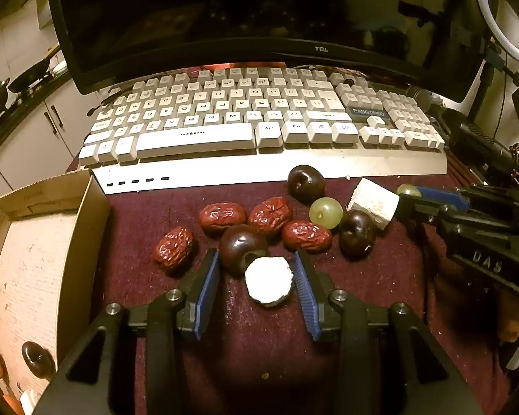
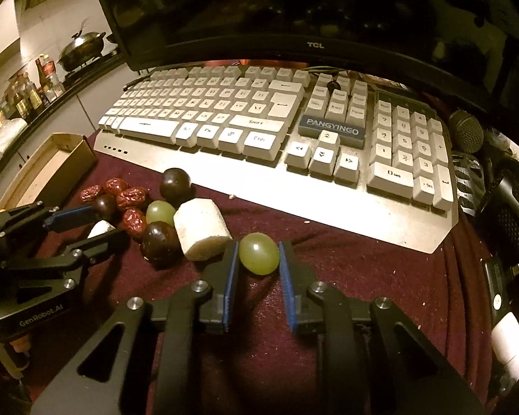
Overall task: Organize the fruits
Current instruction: 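Grasp white round slice with left tool while right tool grasps green grape, then carry white slice and grape into cardboard tray and open both tools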
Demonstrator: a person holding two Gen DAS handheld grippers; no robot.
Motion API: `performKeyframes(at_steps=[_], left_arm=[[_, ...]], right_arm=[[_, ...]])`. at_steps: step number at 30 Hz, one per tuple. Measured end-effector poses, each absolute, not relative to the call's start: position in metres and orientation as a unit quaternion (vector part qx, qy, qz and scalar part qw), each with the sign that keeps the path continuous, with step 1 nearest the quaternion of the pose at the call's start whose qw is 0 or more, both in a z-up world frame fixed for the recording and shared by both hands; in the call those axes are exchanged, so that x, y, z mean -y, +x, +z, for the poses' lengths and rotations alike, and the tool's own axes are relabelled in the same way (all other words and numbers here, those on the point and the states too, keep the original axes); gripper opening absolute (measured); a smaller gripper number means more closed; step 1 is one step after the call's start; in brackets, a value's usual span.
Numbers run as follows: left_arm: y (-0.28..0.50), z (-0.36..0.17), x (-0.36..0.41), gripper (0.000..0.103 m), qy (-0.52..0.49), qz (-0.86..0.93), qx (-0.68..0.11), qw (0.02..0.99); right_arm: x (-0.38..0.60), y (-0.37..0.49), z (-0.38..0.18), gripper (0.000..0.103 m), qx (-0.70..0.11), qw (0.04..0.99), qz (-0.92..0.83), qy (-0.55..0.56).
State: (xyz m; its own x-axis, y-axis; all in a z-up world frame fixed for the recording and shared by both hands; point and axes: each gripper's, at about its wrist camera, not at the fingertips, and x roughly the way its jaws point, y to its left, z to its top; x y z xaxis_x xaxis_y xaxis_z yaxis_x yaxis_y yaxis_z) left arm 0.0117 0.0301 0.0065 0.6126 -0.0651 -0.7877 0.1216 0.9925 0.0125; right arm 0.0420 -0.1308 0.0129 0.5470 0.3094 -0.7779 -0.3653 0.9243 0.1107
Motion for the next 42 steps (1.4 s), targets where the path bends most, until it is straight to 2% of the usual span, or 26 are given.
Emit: performKeyframes(at_steps=[8, 9, 10, 12, 20, 26, 30, 35, 36, 37, 39, 42], left_arm=[[0.0, 0.016, -0.037, 0.041, 0.008, -0.05, -0.431, 0.901], [-0.003, 0.018, -0.038, 0.038, 0.007, -0.049, -0.428, 0.902], [-0.005, 0.02, -0.039, 0.028, 0.006, -0.048, -0.425, 0.904], [-0.011, 0.027, -0.041, 0.021, 0.003, -0.046, -0.418, 0.907], [-0.029, 0.029, -0.048, 0.022, 0.008, -0.041, -0.414, 0.909], [-0.037, 0.023, -0.051, 0.043, 0.003, -0.032, -0.425, 0.904], [-0.039, 0.018, -0.052, 0.064, 0.004, -0.031, -0.425, 0.905], [-0.033, 0.01, -0.043, 0.064, 0.012, -0.043, -0.439, 0.898], [-0.032, 0.009, -0.042, 0.063, 0.012, -0.045, -0.44, 0.897], [-0.03, 0.009, -0.043, 0.052, 0.009, -0.044, -0.441, 0.896], [-0.028, 0.009, -0.044, 0.04, 0.009, -0.045, -0.441, 0.896], [-0.028, 0.009, -0.042, 0.029, 0.014, -0.052, -0.441, 0.896]], right_arm=[[0.144, 0.039, 0.026, 0.024, -0.414, 0.891, 0.187, -0.001], [0.146, 0.038, 0.028, 0.024, -0.41, 0.893, 0.186, 0.003], [0.147, 0.038, 0.03, 0.024, -0.406, 0.895, 0.186, 0.007], [0.148, 0.035, 0.034, 0.024, -0.398, 0.898, 0.185, 0.013], [0.148, 0.03, 0.04, 0.024, -0.385, 0.904, 0.184, 0.023], [0.151, 0.029, 0.039, 0.024, -0.385, 0.905, 0.179, 0.026], [0.152, 0.03, 0.039, 0.024, -0.386, 0.905, 0.18, 0.026], [0.151, 0.031, 0.037, 0.024, -0.39, 0.903, 0.18, 0.024], [0.151, 0.031, 0.037, 0.024, -0.39, 0.903, 0.179, 0.023], [0.151, 0.031, 0.037, 0.024, -0.39, 0.903, 0.179, 0.023], [0.151, 0.031, 0.037, 0.024, -0.388, 0.903, 0.181, 0.025], [0.151, 0.031, 0.037, 0.024, -0.387, 0.904, 0.181, 0.026]])
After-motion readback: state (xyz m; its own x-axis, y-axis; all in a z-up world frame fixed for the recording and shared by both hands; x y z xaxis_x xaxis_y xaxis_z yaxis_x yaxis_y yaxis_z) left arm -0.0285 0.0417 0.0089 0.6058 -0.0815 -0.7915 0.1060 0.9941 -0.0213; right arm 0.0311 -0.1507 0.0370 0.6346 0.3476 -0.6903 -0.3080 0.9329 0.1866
